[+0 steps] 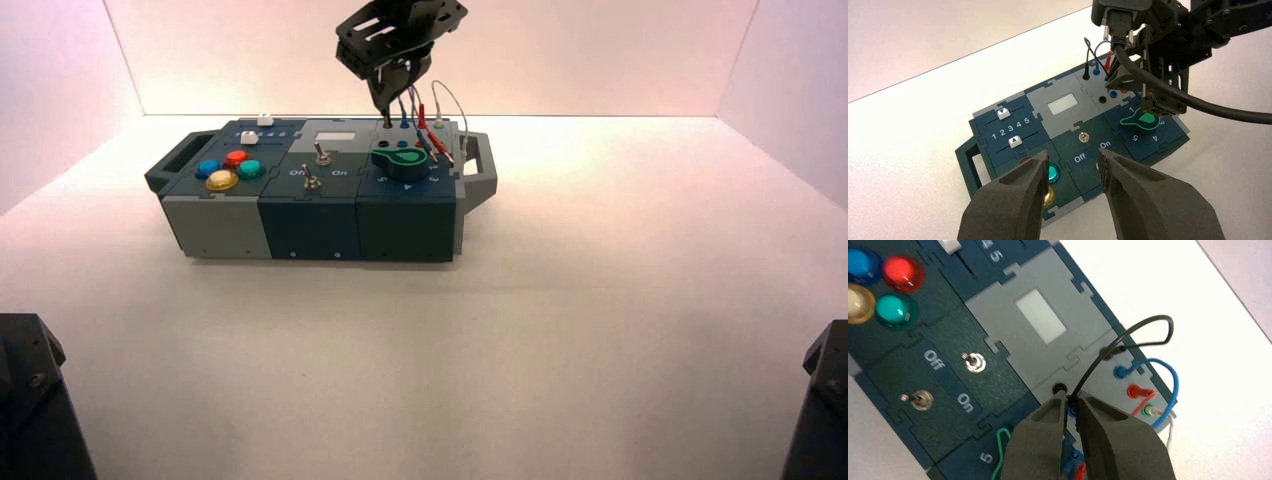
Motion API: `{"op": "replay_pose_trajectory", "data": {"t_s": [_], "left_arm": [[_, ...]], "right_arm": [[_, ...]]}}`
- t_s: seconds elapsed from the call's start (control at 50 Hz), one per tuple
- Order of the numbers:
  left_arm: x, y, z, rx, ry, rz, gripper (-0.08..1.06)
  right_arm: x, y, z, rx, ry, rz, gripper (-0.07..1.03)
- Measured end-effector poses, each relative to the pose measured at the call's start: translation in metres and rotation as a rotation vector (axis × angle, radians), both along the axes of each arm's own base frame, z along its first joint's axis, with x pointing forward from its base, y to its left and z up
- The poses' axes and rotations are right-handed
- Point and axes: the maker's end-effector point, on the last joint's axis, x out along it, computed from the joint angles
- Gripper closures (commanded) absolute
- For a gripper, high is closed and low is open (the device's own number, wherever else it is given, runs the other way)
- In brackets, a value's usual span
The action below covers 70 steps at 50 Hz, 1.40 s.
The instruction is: Insert the black wire.
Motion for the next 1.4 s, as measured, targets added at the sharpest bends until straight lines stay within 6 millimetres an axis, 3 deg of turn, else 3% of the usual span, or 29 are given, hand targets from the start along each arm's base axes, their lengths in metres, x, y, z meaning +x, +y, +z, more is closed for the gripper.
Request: {"op": "replay_pose_trajectory", "data": {"t_s": [0.72, 1.4], "left_arm": [[0.001, 0.001, 0.000, 0.001, -0.004, 0.004, 0.44], [0.001, 0.001, 0.000, 0.002, -0.006, 0.003, 0.44]], "right_arm": [[0.001, 0.001, -0.002, 0.027, -0.004, -0.011, 0.99], [0.003, 0.001, -0.025, 0.013, 0.017, -0.012, 0.99]]}}
